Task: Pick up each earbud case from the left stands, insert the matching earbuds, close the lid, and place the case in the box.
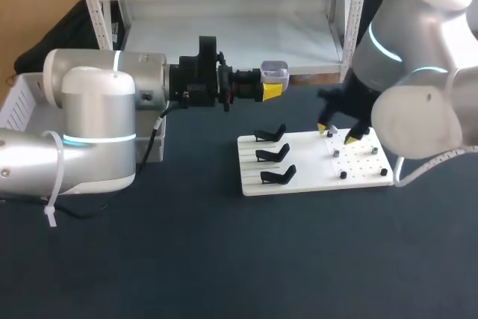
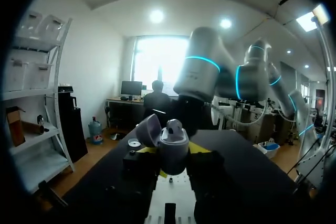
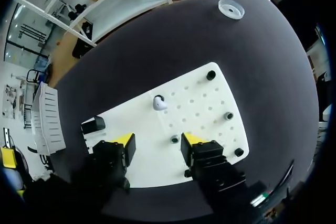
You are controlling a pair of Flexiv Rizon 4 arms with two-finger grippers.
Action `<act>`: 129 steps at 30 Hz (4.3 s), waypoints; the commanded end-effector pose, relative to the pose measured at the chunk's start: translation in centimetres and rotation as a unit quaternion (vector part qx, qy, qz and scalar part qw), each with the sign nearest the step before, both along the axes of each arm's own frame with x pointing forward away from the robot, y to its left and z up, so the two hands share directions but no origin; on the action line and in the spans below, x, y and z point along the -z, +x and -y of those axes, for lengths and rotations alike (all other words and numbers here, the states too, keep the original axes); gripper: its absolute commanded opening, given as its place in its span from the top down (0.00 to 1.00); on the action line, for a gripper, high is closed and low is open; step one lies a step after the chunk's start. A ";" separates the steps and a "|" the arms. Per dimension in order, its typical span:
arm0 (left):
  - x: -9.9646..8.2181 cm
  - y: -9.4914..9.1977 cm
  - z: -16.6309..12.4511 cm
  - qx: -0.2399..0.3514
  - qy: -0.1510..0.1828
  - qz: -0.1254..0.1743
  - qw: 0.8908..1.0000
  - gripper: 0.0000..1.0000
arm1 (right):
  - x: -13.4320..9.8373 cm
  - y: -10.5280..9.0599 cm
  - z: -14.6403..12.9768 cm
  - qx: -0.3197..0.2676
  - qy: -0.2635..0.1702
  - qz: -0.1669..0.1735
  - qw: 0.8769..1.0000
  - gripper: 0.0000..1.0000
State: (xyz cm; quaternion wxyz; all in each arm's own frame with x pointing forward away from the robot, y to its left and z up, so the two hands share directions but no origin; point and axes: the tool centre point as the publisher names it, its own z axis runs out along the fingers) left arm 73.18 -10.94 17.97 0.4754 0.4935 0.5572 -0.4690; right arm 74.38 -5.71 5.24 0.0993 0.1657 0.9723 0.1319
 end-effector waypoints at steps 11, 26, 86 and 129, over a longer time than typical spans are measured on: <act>0.0 0.0 0.0 -0.001 -0.001 0.001 1.000 1.00 | 0.0 0.4 -0.2 0.000 -0.001 -0.004 1.000 0.00; 0.0 0.0 0.0 -0.001 -0.001 0.001 1.000 1.00 | 1.6 1.8 0.0 0.029 -0.002 0.052 0.998 0.04; 0.0 0.0 0.0 -0.001 -0.001 0.001 1.000 1.00 | 2.8 3.2 0.4 0.015 -0.004 -0.007 1.000 0.78; 0.0 0.0 0.0 -0.001 -0.001 0.001 1.000 1.00 | 2.6 3.2 0.7 -0.076 -0.019 -0.001 0.997 0.55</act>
